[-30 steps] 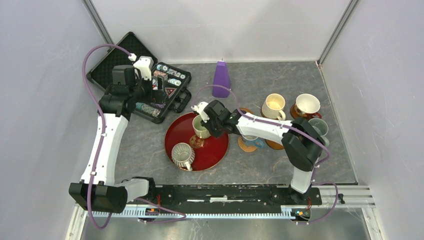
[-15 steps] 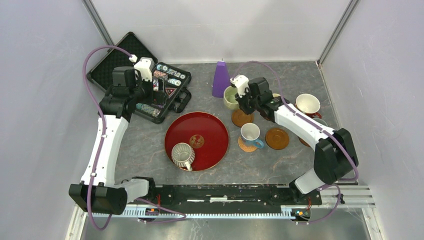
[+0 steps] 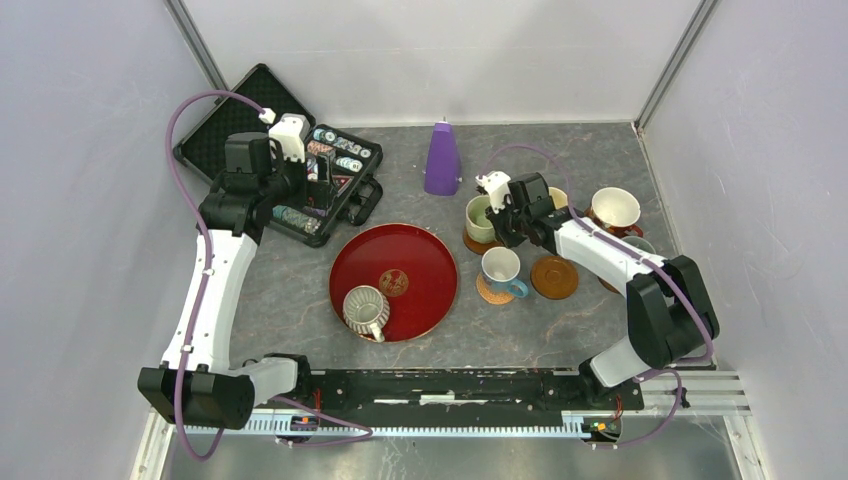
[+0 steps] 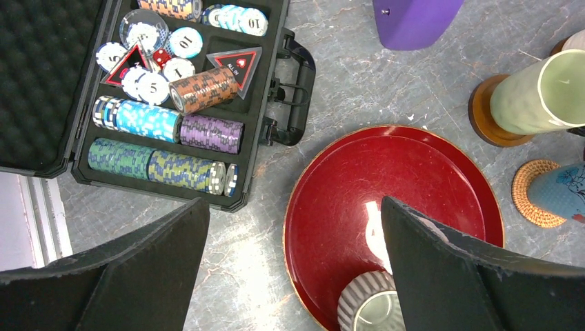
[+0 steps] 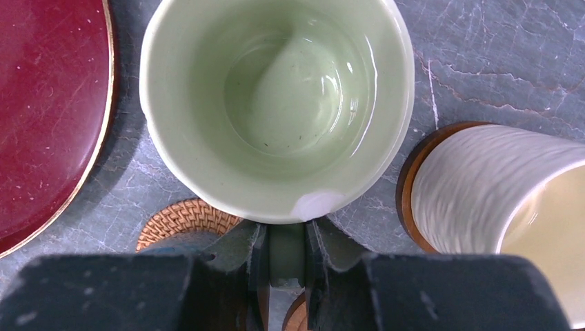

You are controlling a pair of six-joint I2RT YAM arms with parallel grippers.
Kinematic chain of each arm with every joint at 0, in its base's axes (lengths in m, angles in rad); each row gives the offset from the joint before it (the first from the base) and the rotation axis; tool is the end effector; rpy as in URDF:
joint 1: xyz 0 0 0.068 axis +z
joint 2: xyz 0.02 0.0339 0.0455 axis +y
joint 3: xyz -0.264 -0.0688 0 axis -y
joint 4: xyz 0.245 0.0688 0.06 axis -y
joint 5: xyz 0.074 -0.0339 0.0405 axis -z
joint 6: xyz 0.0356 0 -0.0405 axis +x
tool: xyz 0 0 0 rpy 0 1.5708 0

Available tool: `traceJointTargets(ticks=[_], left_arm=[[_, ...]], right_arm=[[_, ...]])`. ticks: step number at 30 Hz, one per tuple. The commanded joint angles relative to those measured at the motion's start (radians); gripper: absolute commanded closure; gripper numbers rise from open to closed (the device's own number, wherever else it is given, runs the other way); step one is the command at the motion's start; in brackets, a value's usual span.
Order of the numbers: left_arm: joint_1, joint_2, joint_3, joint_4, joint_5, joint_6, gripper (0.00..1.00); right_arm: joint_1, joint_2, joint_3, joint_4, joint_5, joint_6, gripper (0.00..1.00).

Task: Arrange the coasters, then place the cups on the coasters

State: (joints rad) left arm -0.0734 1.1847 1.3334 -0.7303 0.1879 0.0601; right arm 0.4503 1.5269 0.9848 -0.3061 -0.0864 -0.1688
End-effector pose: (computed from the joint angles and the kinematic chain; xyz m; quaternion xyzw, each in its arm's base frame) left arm 0.2439 -0.0246 0.3938 0.1029 0.8714 -0.0857 0.4720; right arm 0.2882 0.1428 0.2201 -0.2992 0.8855 0.0895 0.3440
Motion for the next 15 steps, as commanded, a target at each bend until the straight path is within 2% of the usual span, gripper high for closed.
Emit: traceJointTargets(ticks=[1,11,15], left_arm=[[0.004,0.000,0.004,0.037,0.024,-0.022,0.00],[0.004,0.003,0.003,0.037,0.025,-0.022,0.00],[0.004,0.004,-0.002,0.037,0.025,-0.018,0.00]], right_arm=[[-0.015,-0.054,-0.011,0.114,-0.009,0.029,1.00],[-0.042,-0.032,-0.030,0.126,-0.018,0.023,1.00],[-0.045,-0.018,-0.034,0.129,-0.044,0.028,0.97]])
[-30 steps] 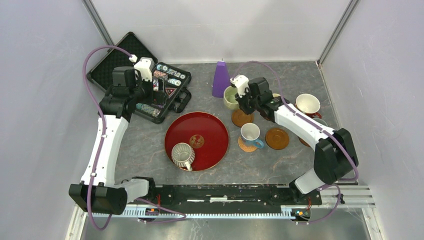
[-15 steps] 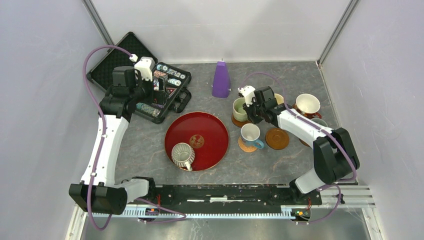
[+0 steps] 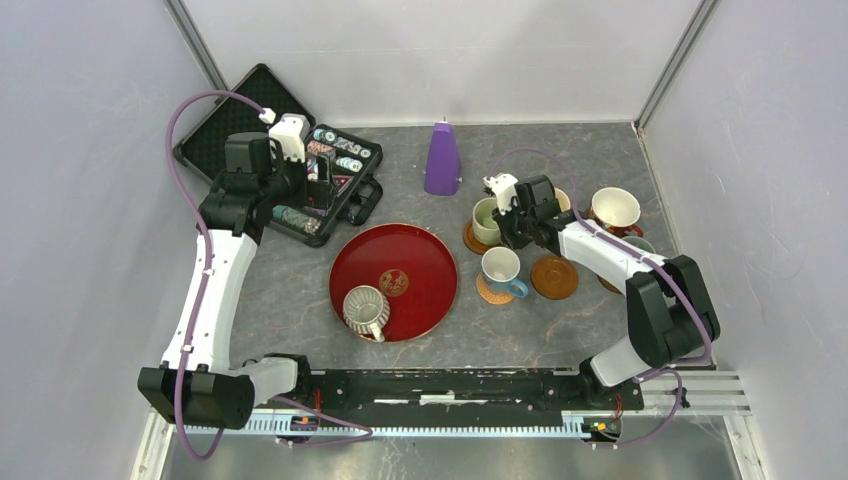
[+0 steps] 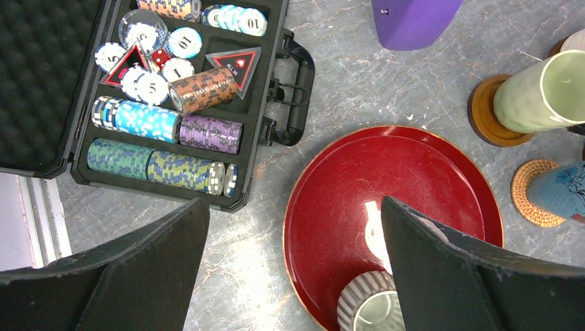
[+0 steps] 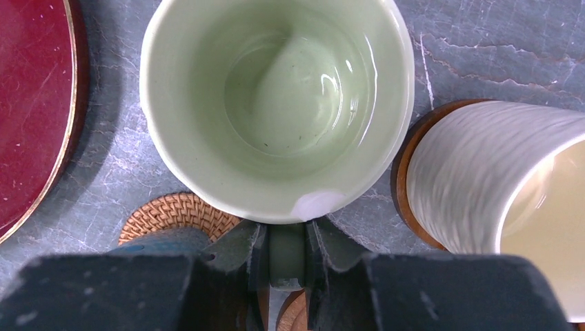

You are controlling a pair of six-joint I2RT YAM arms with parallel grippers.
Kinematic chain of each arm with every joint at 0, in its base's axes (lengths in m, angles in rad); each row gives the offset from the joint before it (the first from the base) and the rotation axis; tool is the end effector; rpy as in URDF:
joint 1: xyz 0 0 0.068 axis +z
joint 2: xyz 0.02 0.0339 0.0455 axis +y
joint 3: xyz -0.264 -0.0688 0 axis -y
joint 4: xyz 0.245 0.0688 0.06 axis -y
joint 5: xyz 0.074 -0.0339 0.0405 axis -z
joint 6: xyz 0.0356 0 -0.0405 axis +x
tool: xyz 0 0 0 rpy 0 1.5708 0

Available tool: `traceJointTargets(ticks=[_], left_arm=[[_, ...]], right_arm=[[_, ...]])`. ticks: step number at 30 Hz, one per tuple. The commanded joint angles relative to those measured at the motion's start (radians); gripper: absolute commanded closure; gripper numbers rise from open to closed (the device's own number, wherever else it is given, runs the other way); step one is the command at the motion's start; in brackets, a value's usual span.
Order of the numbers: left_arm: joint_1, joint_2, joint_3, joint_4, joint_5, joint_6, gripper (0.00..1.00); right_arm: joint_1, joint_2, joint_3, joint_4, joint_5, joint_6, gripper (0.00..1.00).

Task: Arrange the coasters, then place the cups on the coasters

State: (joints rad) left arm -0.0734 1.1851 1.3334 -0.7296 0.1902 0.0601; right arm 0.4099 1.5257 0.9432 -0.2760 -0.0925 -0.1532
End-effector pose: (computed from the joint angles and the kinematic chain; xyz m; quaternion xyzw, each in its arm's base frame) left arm 0.2440 -0.0247 0.3938 0.1034 0.8712 -0.0867 0.4721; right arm 0.2896 0.1294 0.2097 -0.2756 0.8949 0.0876 0.3399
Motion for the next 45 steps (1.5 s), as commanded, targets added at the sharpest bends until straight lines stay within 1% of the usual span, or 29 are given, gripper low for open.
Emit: traceJointTargets(ticks=[1,11,15,17,19,25,32,37,40,45], left_arm=[[0.003,0.004,-0.005,0.036,0.020,-0.014,0.00],[0.004,0.008,-0.011,0.036,0.011,0.006,0.00],[0.004,0.007,-0.013,0.035,0.009,0.016,0.00],[0.004,0.009,-0.013,0.033,0.011,0.021,0.00],[0.004,0.009,-0.013,0.027,0.012,0.030,0.00],[0.004,0.015,-0.011,0.011,0.028,0.057,0.00],[0.004,0.025,-0.014,0.009,0.048,0.060,0.00],[0.004,0.027,-0.015,0.009,0.055,0.064,0.00],[0.004,0.028,-0.017,0.006,0.055,0.069,0.00],[0.004,0.024,-0.023,0.001,0.061,0.072,0.00]], right_arm=[[-0.006,-0.012,0.008,0.099,-0.038,0.015,0.96],[-0.005,0.010,-0.007,0.102,-0.062,0.015,0.85],[-0.006,0.015,-0.007,0.097,-0.059,0.011,0.68],[-0.006,0.010,-0.007,0.096,-0.058,0.008,0.61],[-0.006,0.009,-0.004,0.089,-0.055,0.005,0.56],[-0.019,-0.005,0.017,0.054,-0.048,-0.024,0.52],[-0.039,-0.021,0.058,0.018,-0.068,-0.053,0.51],[-0.052,-0.034,0.095,-0.026,-0.069,-0.072,0.44],[-0.062,-0.050,0.114,-0.060,-0.066,-0.094,0.42],[-0.075,-0.112,0.133,-0.124,-0.078,-0.131,0.34]])
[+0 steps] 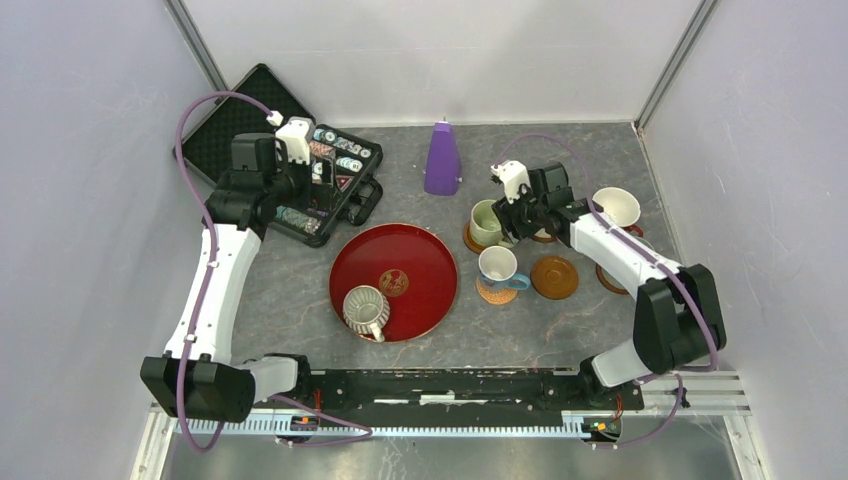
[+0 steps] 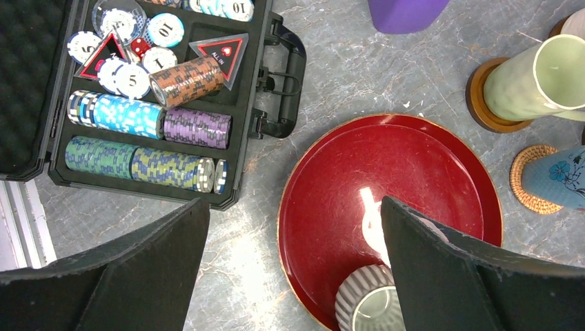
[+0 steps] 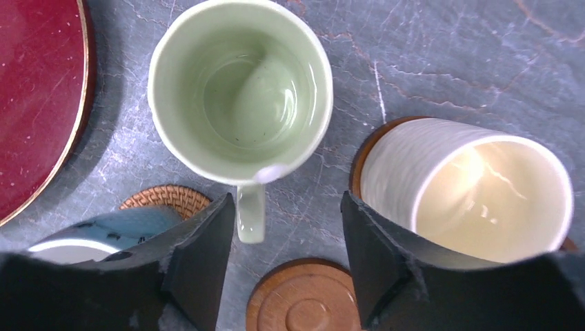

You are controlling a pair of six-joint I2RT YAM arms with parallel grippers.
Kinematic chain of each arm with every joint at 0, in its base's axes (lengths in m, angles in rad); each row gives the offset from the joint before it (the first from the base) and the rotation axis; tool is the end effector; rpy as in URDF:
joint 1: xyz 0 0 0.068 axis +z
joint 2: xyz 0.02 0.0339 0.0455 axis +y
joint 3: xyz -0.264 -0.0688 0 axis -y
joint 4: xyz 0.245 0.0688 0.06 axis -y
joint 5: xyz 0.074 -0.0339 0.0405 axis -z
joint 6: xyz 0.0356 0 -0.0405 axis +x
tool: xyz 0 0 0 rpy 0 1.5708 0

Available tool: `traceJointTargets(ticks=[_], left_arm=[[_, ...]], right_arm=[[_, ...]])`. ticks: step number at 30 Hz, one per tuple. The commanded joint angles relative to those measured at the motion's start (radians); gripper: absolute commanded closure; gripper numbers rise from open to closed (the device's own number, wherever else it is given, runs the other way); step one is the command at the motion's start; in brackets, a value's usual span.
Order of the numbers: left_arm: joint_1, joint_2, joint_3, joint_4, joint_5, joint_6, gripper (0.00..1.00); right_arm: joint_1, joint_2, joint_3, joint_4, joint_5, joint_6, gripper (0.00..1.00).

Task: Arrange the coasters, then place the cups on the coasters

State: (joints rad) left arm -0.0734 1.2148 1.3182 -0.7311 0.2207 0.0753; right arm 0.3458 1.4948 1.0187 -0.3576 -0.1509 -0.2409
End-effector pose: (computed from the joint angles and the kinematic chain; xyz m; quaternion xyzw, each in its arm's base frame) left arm 0.2522 -0.0264 0.3821 0.1157 0.8793 -0.0977 0.4516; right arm 0.2979 0.1130 0.2369 -0.2950 0.8826 0.0891 0.3551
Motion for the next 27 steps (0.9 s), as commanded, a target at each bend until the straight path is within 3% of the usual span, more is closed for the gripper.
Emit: traceJointTargets(ticks=[1,7,10,14,19,27], left_arm=[[0.004,-0.007,-0.011,0.000,0.034,0.059,0.00],[0.004,-0.009,-0.016,-0.054,0.063,0.111,0.00],[0.004,-0.013,-0.020,-0.081,0.072,0.137,0.00],[0.004,-0.025,-0.027,-0.091,0.073,0.153,0.00],[0.004,-0.026,-0.031,-0.091,0.086,0.151,0.00],[0.004,-0.023,-0.030,-0.091,0.096,0.147,0.00]], right_arm=[[-0.012,-0.098,0.057,-0.055,-0.026,-0.051,0.31],[-0.014,-0.201,0.029,-0.146,-0.083,-0.121,0.18],[-0.015,-0.243,0.019,-0.219,-0.135,-0.198,0.16],[-0.023,-0.290,-0.010,-0.319,-0.157,-0.282,0.22],[-0.032,-0.318,-0.092,-0.327,-0.097,-0.286,0.32],[-0.033,-0.306,-0.162,-0.276,-0.099,-0.233,0.36]])
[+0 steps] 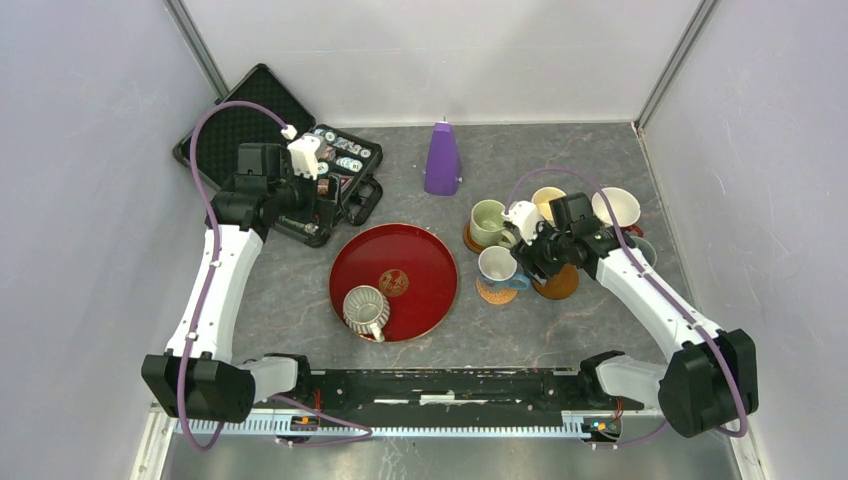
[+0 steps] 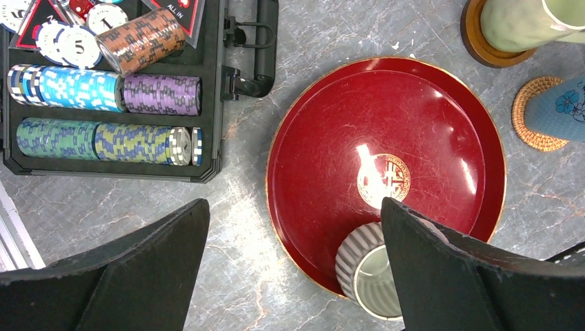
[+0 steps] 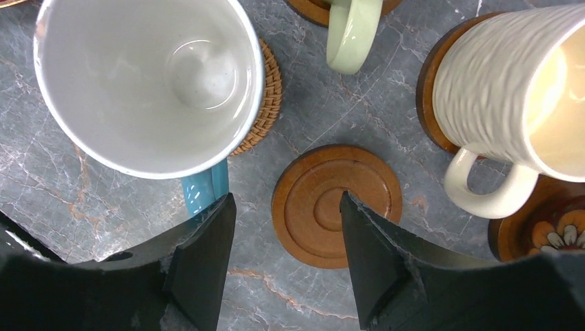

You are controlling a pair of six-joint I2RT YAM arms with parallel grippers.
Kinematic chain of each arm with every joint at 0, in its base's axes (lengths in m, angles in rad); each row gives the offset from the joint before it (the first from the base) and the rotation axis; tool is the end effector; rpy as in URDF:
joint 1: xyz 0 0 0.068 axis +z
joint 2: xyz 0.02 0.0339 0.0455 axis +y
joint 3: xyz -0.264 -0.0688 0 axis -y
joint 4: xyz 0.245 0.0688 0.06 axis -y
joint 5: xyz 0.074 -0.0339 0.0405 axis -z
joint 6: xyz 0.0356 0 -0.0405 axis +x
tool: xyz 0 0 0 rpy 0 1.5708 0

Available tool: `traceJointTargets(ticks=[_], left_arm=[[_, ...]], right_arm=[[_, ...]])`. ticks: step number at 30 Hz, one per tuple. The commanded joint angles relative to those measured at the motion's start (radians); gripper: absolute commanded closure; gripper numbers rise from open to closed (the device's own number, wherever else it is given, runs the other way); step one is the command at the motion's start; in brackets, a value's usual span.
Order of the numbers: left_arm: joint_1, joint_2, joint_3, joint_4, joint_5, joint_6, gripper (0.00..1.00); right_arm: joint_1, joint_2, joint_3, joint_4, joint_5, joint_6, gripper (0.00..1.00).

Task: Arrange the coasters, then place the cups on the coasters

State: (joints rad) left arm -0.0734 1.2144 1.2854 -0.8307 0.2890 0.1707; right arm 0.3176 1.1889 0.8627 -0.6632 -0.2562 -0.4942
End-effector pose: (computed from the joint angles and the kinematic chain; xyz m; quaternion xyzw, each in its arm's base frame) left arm 0.2450 -0.0282 0.3637 0.1671 0.8956 -0.1132 0.3964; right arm 0.2180 0.0812 0.2462 -0.4088 0.8585 0.0968 0.2940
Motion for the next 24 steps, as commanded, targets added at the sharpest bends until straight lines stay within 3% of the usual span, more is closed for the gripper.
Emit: traceJointTargets(ticks=[1,24], left_arm=[[0.004,-0.023,0.003,0.009,0.027,0.051,0.00],[0.004,-0.023,-0.006,-0.005,0.027,0.049,0.00]], right_arm=[[-0.005,0.003,-0.012,0.035,0.007,0.022,0.36],[-0.005,-0.040,-0.091,0.026,-0.002,0.023,0.34]])
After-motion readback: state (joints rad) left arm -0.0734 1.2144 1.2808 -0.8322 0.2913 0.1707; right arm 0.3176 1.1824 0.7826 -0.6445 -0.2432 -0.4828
